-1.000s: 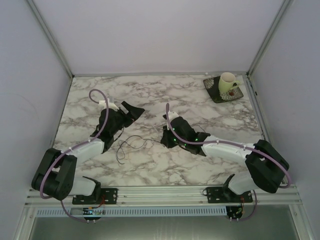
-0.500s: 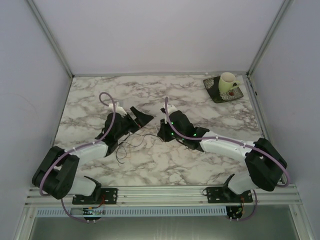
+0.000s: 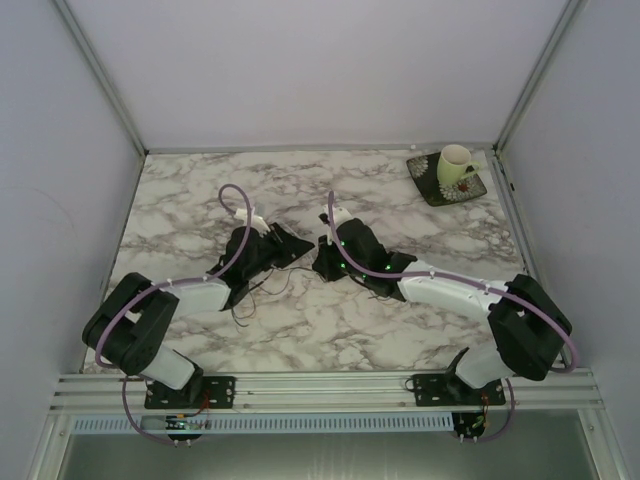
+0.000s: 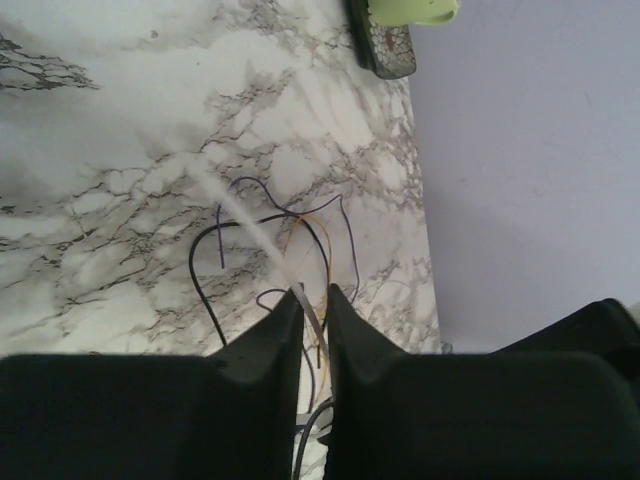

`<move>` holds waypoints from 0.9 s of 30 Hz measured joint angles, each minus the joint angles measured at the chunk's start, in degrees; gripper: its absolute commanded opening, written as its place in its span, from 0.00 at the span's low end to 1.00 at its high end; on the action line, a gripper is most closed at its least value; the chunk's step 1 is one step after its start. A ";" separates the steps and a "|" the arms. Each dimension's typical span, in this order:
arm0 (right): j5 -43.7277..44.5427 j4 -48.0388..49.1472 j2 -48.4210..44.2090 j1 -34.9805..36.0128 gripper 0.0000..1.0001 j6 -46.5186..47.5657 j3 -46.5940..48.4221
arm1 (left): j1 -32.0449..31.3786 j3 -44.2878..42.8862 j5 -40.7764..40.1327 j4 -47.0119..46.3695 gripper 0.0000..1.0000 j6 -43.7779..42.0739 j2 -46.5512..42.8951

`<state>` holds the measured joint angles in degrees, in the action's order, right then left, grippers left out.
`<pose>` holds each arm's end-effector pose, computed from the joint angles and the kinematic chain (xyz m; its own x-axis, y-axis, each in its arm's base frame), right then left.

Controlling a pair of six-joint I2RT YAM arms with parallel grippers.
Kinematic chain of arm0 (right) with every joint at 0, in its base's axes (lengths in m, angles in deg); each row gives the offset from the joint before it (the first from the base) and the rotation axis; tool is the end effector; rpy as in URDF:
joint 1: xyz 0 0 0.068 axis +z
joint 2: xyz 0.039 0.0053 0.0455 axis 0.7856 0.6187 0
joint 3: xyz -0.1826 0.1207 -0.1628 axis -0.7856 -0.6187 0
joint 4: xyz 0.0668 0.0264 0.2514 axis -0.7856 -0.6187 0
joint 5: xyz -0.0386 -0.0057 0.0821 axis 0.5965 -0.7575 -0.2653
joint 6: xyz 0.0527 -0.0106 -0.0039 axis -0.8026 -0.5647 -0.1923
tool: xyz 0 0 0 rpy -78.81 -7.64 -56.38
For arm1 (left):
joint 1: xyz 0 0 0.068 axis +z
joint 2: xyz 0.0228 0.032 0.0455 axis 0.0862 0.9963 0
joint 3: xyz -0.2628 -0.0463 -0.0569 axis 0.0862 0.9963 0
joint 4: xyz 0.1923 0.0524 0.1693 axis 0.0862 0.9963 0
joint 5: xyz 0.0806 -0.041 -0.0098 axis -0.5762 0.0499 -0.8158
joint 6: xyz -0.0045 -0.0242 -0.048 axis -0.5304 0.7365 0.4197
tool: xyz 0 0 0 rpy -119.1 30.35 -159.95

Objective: Zip-tie the wires
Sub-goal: Tie the cable at the center of the board.

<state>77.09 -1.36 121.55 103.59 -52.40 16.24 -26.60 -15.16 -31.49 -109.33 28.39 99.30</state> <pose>0.1970 0.2520 0.2314 -0.6735 -0.0741 -0.7355 -0.5403 0.7284 0.4213 0.2519 -0.1634 0.1891 -0.6636 -0.5719 -0.4823 0.2298 0.4577 -0.8589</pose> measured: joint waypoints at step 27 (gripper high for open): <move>1.99 18.99 -18.45 2.23 0.69 16.50 -25.88 | -0.17 -0.79 -0.74 1.01 0.00 -0.42 -0.26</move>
<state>79.08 17.64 103.11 105.82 -35.90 -9.64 -26.78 -15.95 -32.23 -108.32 27.98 99.04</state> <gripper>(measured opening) 0.622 0.005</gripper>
